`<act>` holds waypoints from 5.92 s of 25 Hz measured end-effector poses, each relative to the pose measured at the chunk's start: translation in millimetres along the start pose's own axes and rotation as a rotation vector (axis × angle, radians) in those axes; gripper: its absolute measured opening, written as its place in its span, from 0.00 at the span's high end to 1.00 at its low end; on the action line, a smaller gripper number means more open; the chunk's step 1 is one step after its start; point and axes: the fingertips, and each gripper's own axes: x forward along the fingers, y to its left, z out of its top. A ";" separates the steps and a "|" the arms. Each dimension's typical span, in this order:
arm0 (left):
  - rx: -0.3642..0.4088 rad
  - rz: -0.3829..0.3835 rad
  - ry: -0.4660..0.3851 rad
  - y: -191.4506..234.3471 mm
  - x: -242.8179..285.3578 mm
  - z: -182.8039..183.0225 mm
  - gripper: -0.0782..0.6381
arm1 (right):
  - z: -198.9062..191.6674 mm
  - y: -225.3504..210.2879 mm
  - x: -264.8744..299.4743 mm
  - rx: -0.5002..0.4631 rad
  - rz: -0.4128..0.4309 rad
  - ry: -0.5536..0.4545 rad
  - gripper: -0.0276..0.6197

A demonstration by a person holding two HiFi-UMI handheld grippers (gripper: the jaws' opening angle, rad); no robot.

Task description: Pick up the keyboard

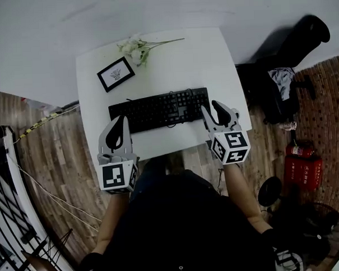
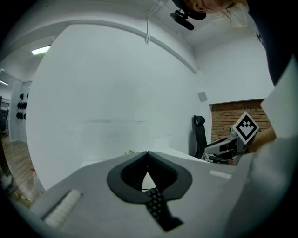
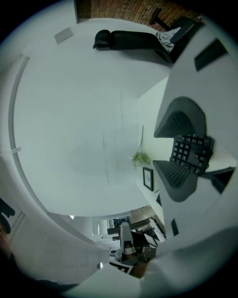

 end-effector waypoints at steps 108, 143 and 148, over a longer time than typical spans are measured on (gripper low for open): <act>-0.741 -0.075 0.692 77.3 27.8 -235.3 0.50 | -82.9 -78.3 76.9 0.220 0.140 0.601 0.66; -0.681 -0.016 0.745 67.2 28.5 -236.5 0.59 | -79.8 -78.1 73.7 0.198 0.133 0.574 0.66; -0.649 0.000 0.704 70.1 23.8 -221.6 0.59 | -71.8 -76.2 71.1 0.197 0.150 0.530 0.66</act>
